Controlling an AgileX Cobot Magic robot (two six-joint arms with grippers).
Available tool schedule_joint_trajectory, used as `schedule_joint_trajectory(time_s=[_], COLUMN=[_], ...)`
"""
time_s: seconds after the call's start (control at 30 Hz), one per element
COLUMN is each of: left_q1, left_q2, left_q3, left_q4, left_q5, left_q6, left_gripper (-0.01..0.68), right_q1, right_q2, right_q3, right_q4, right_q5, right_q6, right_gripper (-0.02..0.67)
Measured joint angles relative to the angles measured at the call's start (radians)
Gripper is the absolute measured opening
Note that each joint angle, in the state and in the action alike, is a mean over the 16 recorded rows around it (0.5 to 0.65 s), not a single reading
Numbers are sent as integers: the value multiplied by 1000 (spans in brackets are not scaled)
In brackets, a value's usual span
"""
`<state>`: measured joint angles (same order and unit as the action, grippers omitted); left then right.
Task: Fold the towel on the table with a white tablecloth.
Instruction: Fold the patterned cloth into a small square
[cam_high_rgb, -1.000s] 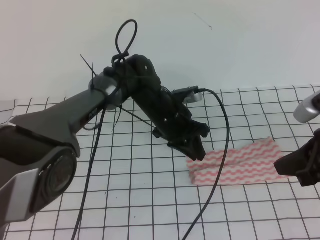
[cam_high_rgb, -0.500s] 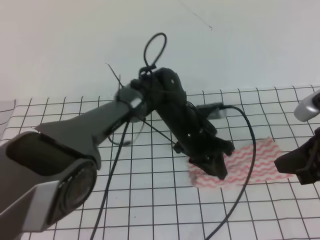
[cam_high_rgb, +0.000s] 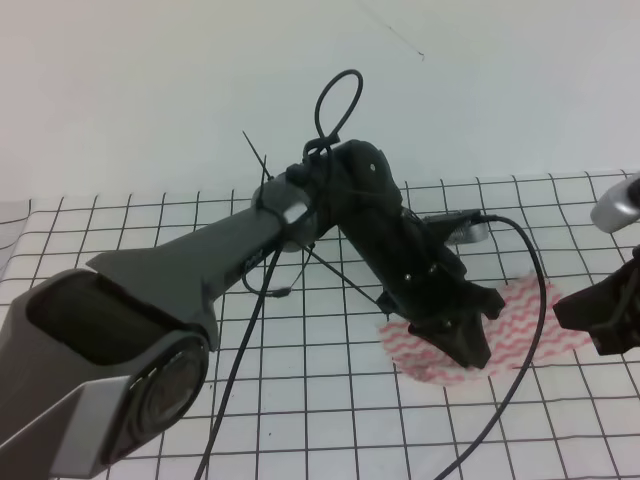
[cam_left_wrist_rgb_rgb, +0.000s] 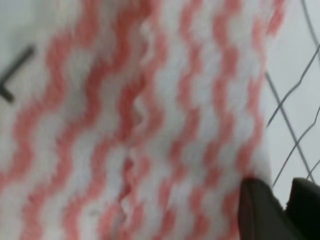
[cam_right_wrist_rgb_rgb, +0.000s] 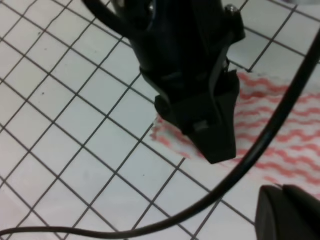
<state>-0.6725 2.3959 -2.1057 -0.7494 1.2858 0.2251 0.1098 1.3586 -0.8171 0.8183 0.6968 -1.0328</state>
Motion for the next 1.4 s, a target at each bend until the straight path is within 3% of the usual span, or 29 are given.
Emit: schedule_joint_trajectory(time_s=[0.5,1.03,1.2,1.4], left_q1=[31,159,191,208], left_q2=[-1,-120,-245,-406], left_q3=[-84,-80,-28,127], left_q4=[177,179,203,217], left_q5=[0,-1,-2,-8], left_q6=[-125,-95,-58,7], left_gripper=[120,92,66,42], right_q1=[0,0,0,0], right_q2=[0,0,0,0], right_q3=[0,0,0,0], right_q4=[40,36,31,29], right_q5=[-45,-66,-71,-74], right_q6=[-3,-4,-4,-4], right_gripper=[9,9,9,9])
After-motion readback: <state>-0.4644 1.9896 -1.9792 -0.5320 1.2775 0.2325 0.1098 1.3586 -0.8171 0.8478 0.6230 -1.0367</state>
